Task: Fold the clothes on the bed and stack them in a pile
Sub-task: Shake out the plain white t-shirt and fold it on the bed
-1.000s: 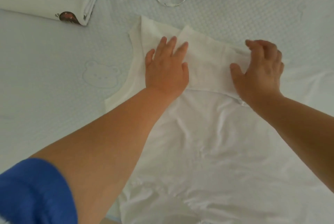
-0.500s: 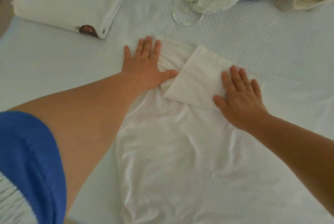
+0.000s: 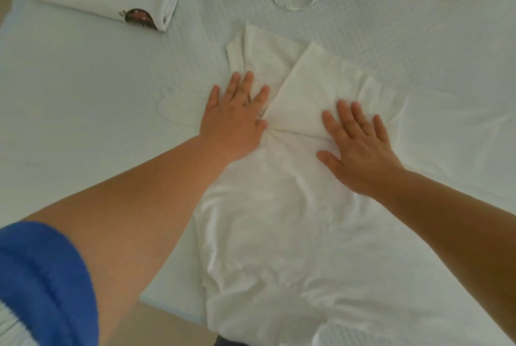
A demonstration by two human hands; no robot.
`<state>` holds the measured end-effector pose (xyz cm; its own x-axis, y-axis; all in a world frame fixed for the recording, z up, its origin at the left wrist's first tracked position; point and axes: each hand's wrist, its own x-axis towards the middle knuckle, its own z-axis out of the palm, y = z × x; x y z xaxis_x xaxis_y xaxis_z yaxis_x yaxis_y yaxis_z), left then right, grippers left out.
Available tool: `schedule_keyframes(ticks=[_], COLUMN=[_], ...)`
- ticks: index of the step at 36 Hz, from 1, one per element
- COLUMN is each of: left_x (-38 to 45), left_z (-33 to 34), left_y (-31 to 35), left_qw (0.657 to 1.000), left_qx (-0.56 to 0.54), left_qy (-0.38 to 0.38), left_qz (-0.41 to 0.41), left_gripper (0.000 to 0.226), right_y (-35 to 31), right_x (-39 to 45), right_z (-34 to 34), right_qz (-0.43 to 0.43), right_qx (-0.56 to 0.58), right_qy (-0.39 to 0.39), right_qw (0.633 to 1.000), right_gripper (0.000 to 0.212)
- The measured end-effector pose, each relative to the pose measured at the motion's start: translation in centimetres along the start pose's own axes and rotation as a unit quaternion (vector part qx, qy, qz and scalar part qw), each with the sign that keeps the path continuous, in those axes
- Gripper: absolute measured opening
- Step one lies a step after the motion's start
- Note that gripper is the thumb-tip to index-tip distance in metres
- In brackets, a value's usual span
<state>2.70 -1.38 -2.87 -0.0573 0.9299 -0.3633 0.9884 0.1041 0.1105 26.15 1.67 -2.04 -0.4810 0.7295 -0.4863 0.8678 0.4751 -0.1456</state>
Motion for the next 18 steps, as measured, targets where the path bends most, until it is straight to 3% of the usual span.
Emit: schedule_keyframes(ticks=[4, 10, 14, 18], left_x=[-1.8, -4.2, -5.2, -9.5], left_z=[-0.6, -0.6, -1.5, -1.5], left_y=[0.1, -0.4, -0.6, -0.3], left_qw=[0.996, 0.993, 0.992, 0.984], left_qx=[-0.057, -0.095, -0.102, -0.167], left_qy=[0.072, 0.064, 0.07, 0.017], left_qz=[0.008, 0.014, -0.005, -0.06], left_gripper=[0.047, 0.034, 0.031, 0.032], right_y=[-1.3, -2.7, -4.3, -6.9], right_x=[-2.1, -5.9, -8.4, -13.4], right_z=[0.4, 1.7, 1.7, 2.4], right_qz=[-0.011, 0.011, 0.075, 0.135], right_qx=[-0.003, 0.0, 0.099, 0.203], right_qy=[-0.009, -0.048, 0.006, 0.028], right_qw=[1.0, 0.999, 0.992, 0.969], right_gripper=[0.071, 0.069, 0.063, 0.051])
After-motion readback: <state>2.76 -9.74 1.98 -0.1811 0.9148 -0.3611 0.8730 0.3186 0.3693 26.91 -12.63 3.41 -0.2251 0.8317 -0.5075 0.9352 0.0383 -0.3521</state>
